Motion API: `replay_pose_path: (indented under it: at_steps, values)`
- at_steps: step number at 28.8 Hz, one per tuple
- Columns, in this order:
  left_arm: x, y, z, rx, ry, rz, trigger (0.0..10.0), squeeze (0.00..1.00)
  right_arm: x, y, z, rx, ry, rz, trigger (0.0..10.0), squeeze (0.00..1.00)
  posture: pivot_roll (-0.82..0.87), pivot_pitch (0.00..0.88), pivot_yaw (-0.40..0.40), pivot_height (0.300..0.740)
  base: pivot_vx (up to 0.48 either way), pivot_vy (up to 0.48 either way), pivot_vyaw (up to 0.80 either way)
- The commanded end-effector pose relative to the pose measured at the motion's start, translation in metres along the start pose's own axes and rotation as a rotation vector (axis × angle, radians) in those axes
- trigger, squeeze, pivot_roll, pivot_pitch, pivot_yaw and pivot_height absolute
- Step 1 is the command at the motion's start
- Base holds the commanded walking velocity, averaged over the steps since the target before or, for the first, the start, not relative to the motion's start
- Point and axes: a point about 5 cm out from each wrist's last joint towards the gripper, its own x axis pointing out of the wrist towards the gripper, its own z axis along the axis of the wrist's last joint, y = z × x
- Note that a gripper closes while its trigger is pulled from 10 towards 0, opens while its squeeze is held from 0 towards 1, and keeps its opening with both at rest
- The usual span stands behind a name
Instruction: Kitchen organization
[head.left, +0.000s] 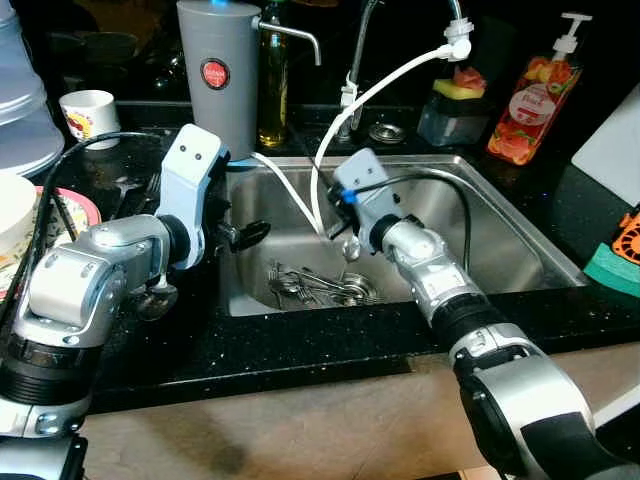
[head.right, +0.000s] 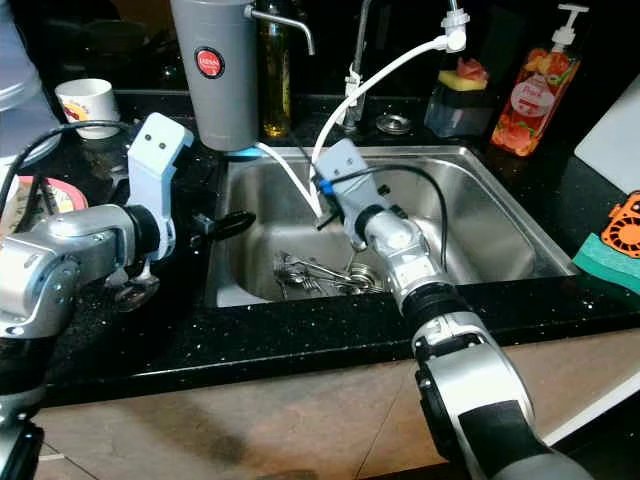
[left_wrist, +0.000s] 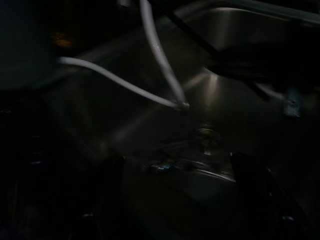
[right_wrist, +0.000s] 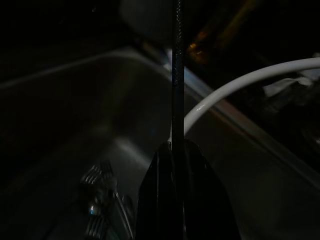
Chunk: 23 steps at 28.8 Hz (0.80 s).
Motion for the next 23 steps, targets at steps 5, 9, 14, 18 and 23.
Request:
replay_pose_path:
  at_steps: [5,9,14,18,23]
  values:
    - [-0.007,-0.016,-0.007,0.034,0.082,-0.127,10.0,0.00,0.005,0.016,-0.008,-0.087,0.069,0.086,10.0,0.00,0.01,0.100,-0.093,0.740,0.000,0.000,0.00]
    - [-0.011,-0.023,-0.014,0.037,0.142,-0.165,10.0,0.00,0.005,0.023,-0.018,-0.078,0.144,0.111,10.0,0.00,0.01,0.098,-0.095,0.740,0.000,0.000,0.00]
    - [-0.013,-0.027,-0.023,0.041,0.188,-0.155,10.0,0.00,0.005,0.023,-0.023,-0.084,0.183,0.084,10.0,0.00,0.01,0.100,-0.099,0.740,0.000,0.000,0.00]
    - [-0.013,-0.028,-0.024,0.048,0.198,-0.148,10.0,0.00,0.005,0.023,-0.023,-0.089,0.186,0.081,10.0,0.00,0.01,0.100,-0.100,0.740,0.000,0.000,0.00]
    - [-0.015,-0.029,-0.026,0.052,0.222,-0.137,10.0,0.00,0.003,0.024,-0.029,-0.098,0.222,0.103,10.0,0.00,0.01,0.102,-0.102,0.740,0.000,0.000,0.00]
